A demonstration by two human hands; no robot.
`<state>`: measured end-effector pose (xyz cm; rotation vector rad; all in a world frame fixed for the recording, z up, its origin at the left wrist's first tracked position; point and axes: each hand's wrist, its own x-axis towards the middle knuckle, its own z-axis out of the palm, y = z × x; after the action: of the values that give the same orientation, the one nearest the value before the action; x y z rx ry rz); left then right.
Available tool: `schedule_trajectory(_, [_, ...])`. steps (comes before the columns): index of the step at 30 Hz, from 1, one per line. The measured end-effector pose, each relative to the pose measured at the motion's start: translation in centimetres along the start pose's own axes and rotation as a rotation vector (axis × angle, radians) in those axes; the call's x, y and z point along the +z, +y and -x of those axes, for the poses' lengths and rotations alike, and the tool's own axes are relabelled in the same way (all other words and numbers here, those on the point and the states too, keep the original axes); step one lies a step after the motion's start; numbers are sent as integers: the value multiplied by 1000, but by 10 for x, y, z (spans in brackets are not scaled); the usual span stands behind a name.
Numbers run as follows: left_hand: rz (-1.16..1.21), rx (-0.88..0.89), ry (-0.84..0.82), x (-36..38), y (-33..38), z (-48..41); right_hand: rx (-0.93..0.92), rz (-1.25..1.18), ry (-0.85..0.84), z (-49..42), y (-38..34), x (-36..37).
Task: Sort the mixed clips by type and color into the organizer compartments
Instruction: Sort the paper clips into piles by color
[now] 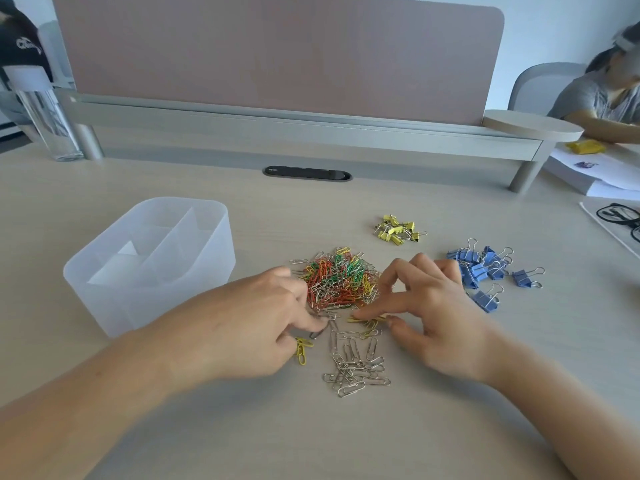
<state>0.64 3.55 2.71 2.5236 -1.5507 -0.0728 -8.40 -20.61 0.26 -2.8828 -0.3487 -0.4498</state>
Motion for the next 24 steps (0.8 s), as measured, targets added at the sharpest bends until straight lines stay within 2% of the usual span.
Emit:
schedule_trajectory(7, [61, 128, 32, 6, 5, -2, 26, -46, 55, 1, 3, -2])
schedule_trajectory(11, [72, 66, 110, 8, 0, -5, 28, -58, 51, 2, 4, -2])
schedule_trajectory(15, [18, 25, 129, 7, -9, -5, 5, -88, -2, 1, 0, -4])
schedule_trajectory(20, [23, 51, 40, 7, -6, -5, -11, -46, -165, 1, -7, -4])
schedule_trajectory(24, [85, 39, 80, 1, -9, -4, -11, -91, -133, 3, -6, -7])
